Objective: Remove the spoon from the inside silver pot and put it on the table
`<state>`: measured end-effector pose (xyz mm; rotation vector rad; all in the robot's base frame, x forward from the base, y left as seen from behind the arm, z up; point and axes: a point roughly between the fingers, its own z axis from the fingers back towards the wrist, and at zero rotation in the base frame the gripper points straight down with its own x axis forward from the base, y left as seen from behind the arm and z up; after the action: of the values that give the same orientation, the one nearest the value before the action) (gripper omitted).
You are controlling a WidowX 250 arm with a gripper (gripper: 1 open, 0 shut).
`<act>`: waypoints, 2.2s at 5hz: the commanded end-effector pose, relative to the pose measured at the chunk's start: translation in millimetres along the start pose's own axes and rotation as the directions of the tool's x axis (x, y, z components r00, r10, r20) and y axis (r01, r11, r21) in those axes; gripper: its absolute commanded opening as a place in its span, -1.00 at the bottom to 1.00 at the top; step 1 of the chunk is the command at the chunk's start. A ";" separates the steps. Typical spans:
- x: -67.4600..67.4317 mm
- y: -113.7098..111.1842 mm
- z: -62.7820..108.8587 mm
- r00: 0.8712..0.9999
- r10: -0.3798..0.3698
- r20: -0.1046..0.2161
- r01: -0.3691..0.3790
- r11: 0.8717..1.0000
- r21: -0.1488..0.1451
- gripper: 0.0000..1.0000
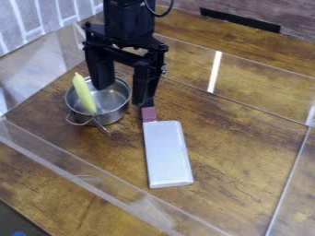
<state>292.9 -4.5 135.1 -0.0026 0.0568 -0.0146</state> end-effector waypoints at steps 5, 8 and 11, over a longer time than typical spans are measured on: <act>18.4 16.9 17.3 0.982 0.157 0.102 -0.152 0.987 -0.057 1.00; 39.1 33.1 19.9 0.971 0.179 0.157 -0.170 0.983 -0.069 1.00; 43.3 38.0 22.6 0.975 0.111 0.194 -0.101 0.993 -0.062 1.00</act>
<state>330.1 31.2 135.7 -0.0578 -0.0710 0.0991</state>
